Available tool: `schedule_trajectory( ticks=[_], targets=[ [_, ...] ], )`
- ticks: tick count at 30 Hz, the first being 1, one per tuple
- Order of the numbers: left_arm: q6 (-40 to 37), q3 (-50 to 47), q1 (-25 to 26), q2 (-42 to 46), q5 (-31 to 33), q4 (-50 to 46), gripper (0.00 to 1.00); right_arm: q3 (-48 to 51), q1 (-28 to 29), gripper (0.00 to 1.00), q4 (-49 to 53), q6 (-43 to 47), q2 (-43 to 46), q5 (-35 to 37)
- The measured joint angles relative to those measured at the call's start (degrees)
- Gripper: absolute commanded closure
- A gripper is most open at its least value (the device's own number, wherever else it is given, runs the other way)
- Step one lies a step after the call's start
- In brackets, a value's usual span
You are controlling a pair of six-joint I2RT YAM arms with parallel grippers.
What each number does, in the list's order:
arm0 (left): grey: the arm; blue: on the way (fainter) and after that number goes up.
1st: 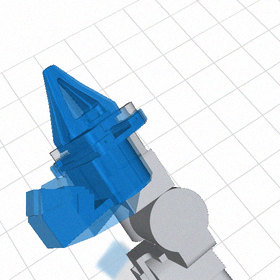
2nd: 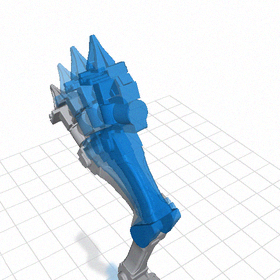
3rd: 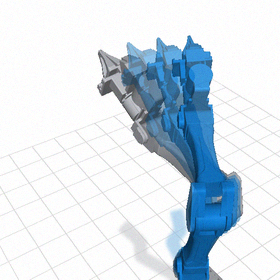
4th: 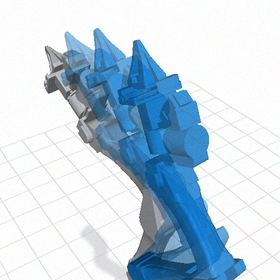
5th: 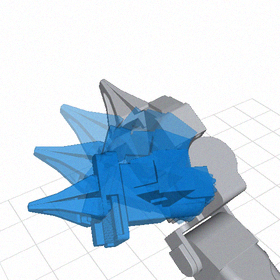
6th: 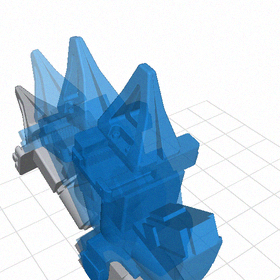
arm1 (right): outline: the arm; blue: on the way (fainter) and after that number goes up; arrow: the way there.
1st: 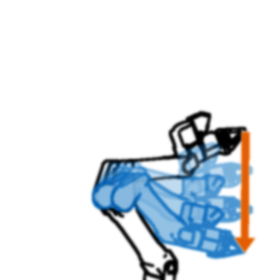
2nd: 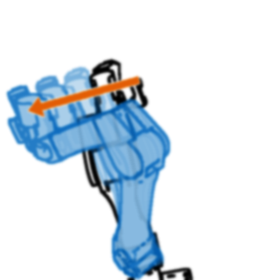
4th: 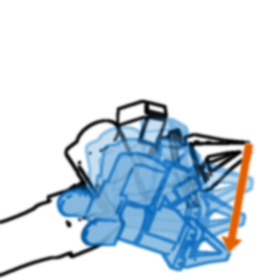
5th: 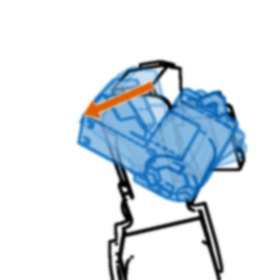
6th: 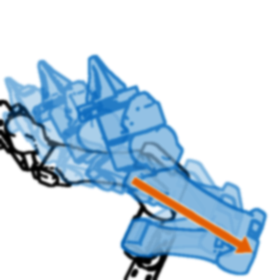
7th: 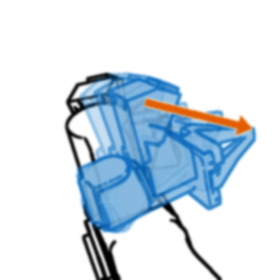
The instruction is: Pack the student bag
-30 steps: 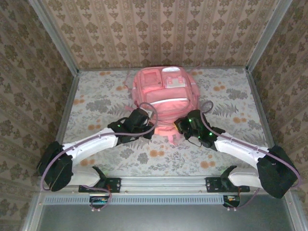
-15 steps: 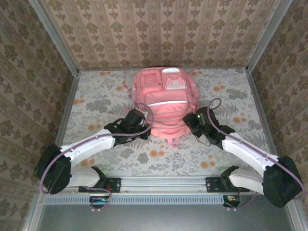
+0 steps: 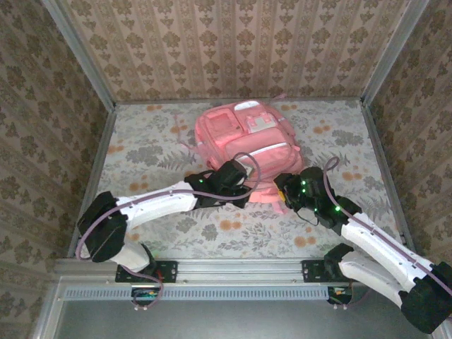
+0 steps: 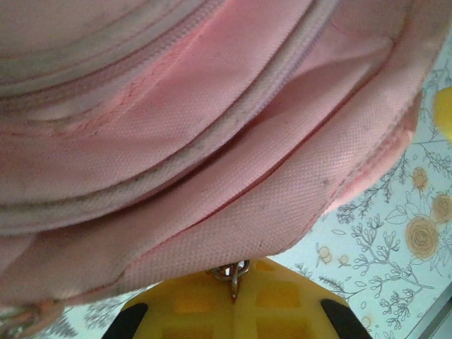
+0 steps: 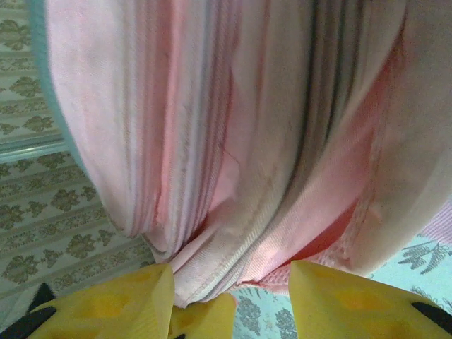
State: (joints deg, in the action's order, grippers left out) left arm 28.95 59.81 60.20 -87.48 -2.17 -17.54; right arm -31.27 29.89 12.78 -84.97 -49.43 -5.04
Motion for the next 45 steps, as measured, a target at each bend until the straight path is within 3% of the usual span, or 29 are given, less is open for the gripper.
schedule_trajectory(
  ticks=[7, 14, 21, 31, 45],
  targets=[
    [-1.36, 5.31, 3.08, -5.27, 0.09, -0.20, 1.00, 0.79, 1.36, 0.52, -1.97, -3.78, -2.80, -0.37],
    [-1.64, 5.46, 3.15, -5.53, 0.07, -0.46, 1.00, 0.76, 1.51, 0.63, -5.42, -4.72, -7.06, -0.09],
    [-1.57, 5.46, 3.15, -6.49, 0.15, -0.48, 1.00, -0.68, 1.53, 1.00, -9.18, -4.37, -15.19, 0.02],
    [-1.57, 3.15, 2.16, -4.76, 0.66, 1.20, 1.00, -0.90, 0.55, 1.00, -7.78, -1.70, -13.62, -0.48],
    [-1.51, -6.27, -5.14, 3.28, -2.51, 4.35, 1.00, -0.90, -2.12, 1.00, -8.33, 1.29, -12.66, -4.85]
  ],
)
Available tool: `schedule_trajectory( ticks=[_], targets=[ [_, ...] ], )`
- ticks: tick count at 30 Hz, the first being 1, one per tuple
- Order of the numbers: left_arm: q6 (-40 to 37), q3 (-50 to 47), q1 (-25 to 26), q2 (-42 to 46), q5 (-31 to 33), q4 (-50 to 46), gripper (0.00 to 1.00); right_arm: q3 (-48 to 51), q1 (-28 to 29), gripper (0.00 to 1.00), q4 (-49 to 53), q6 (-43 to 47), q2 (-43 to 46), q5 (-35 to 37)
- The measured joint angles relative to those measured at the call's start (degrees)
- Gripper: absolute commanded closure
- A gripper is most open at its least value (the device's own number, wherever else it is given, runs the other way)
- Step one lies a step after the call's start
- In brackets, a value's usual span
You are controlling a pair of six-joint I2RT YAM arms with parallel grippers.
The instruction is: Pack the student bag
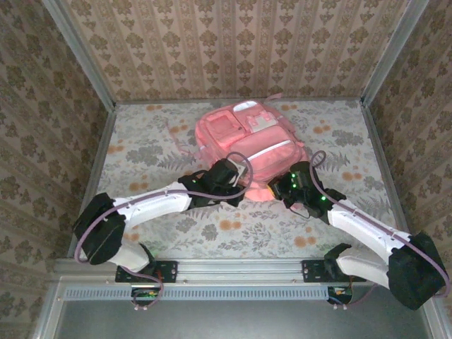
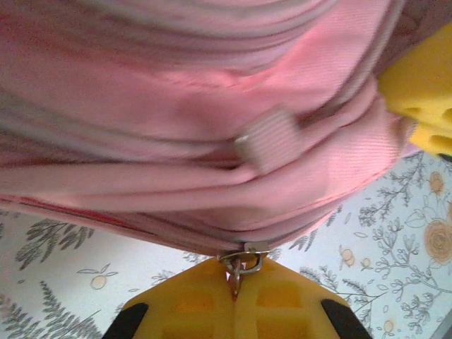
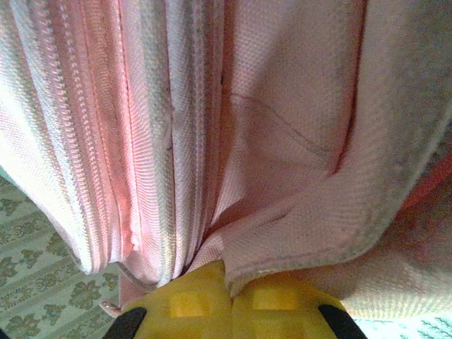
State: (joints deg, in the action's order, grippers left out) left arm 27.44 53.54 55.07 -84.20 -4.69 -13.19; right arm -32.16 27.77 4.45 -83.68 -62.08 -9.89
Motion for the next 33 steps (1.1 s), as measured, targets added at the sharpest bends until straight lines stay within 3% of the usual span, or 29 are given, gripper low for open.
schedule_trajectory(
  ticks=[2, 4, 6, 9, 17, 27, 30, 33],
  targets=[
    [0.02, -0.31, -0.42, 0.07, -0.15, 0.04, 1.00, 0.00, -0.33, 0.98, 0.11, 0.70, 0.00, 0.00],
    [0.31, -0.35, -0.48, 0.07, -0.33, 0.15, 1.00, -0.02, -0.48, 0.73, 0.20, 1.53, 0.00, -0.02],
    [0.59, -0.35, -0.52, 0.07, -0.37, 0.02, 1.00, -0.11, -0.79, 0.55, 0.87, 2.40, 0.31, 0.22],
    [0.83, -0.26, -0.35, 0.07, -0.52, -0.28, 1.00, -1.01, -1.09, 0.50, 3.21, 3.28, 2.40, 0.94],
    [0.83, 4.33, 1.92, -3.45, -0.26, -1.40, 1.00, -1.55, 0.31, 0.50, 7.80, 1.22, 8.37, 2.34],
    [0.79, 11.82, 6.16, -10.45, -0.92, -1.38, 1.00, -1.53, 1.01, 0.50, 5.11, -0.70, 4.24, 2.73],
    [0.79, 11.87, 6.38, -10.47, -0.83, -1.44, 1.00, -1.09, 0.92, 0.65, 2.93, -0.83, 2.21, 3.30],
    [0.81, 11.85, 6.40, -10.47, -0.42, -1.46, 1.00, 0.52, 0.48, 0.88, -0.35, -1.77, 0.44, 3.13]
  ],
)
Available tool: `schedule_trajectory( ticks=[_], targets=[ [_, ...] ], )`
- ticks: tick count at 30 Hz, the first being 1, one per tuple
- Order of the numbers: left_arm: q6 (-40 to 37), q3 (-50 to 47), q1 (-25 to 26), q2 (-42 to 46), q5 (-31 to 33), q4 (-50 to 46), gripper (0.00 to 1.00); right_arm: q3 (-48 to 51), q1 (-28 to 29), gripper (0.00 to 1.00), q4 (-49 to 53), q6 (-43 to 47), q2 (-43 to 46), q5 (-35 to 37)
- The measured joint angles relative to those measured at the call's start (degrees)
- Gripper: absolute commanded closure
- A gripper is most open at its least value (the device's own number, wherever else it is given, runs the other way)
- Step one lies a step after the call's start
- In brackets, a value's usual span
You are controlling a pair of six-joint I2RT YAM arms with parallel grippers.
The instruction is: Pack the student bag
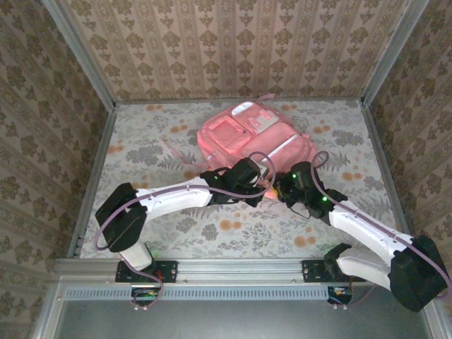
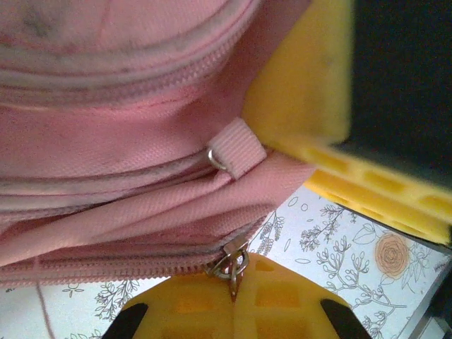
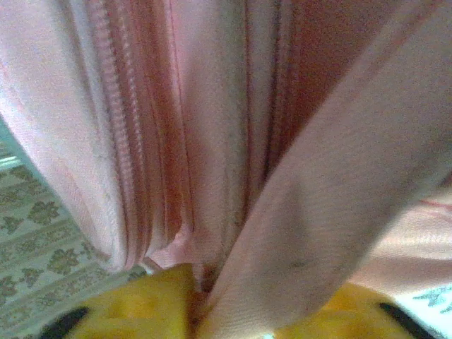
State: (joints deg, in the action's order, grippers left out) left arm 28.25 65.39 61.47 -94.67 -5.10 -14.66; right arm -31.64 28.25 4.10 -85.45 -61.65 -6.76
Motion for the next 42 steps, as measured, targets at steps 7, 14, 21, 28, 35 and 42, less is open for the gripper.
schedule_trajectory(
  ticks=[7, 14, 21, 28, 35, 42],
  targets=[
    [0.22, -2.67, -0.76, 0.26, 0.46, 1.66, 1.00, 0.90, -0.04, 1.00, -2.82, -1.33, -2.27, -1.05],
    [1.75, -8.07, -3.78, 3.19, -1.84, 5.51, 1.00, 1.53, -0.42, 1.00, -3.93, -1.31, -2.21, -1.46],
    [2.21, -10.95, -4.98, 5.31, -2.86, 7.72, 1.00, 1.81, -0.52, 1.00, -4.63, -1.31, -2.19, -1.90],
    [3.15, -14.34, -7.45, 8.98, -4.20, 8.79, 1.00, 1.81, -0.63, 1.00, -5.14, -1.31, -2.19, -2.29],
    [3.65, -16.20, -9.16, 11.74, -4.39, 8.87, 1.00, 1.81, -0.87, 1.00, -4.94, -1.29, -2.21, -2.25],
    [3.87, -17.53, -10.99, 11.96, -4.76, 9.01, 1.00, 1.86, -1.01, 1.00, -4.76, -1.25, -2.23, -2.27]
  ],
)
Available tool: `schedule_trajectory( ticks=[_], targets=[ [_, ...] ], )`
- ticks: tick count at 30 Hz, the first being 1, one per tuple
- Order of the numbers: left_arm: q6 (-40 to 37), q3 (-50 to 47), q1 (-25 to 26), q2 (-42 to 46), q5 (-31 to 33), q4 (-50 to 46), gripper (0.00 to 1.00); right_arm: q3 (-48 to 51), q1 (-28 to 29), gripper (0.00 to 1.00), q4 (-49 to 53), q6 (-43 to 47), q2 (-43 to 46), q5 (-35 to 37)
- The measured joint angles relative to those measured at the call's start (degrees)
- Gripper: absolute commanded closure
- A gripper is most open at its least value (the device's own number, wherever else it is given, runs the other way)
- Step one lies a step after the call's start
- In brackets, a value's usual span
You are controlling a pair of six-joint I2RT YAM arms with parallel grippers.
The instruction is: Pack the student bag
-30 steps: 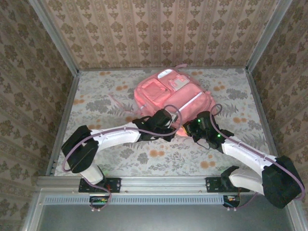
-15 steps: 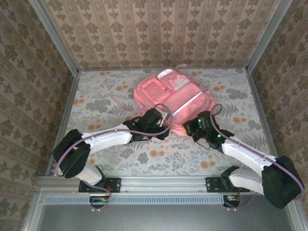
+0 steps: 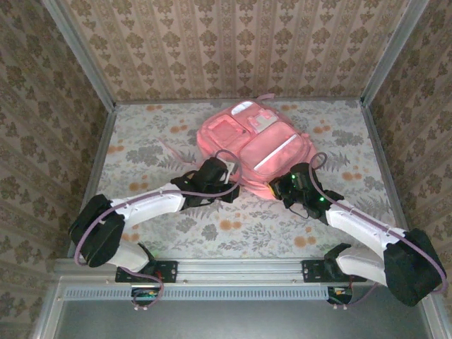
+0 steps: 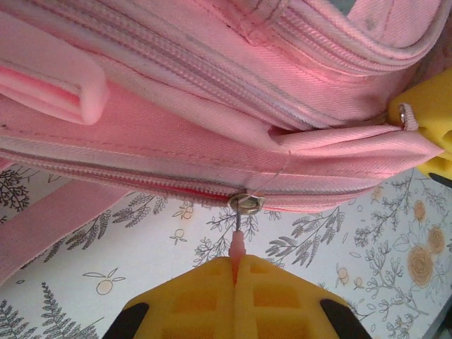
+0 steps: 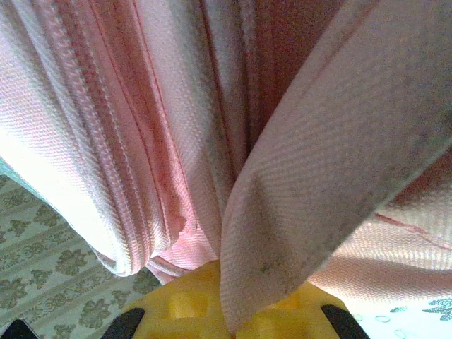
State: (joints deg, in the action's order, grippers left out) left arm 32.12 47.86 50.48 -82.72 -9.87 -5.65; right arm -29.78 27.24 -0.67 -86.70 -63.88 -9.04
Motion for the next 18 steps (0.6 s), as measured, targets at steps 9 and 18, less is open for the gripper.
schedule_trajectory(
  ticks=[9, 18],
  targets=[
    [0.04, -0.59, -0.72, 0.00, -0.24, 0.15, 1.00, 0.31, 0.00, 1.00, -0.07, 0.20, -0.15, -0.02],
    [0.35, -0.70, -2.86, 0.00, -0.17, -0.07, 1.00, 0.31, 0.00, 1.00, -0.17, 0.81, -0.24, -0.02]
  ],
)
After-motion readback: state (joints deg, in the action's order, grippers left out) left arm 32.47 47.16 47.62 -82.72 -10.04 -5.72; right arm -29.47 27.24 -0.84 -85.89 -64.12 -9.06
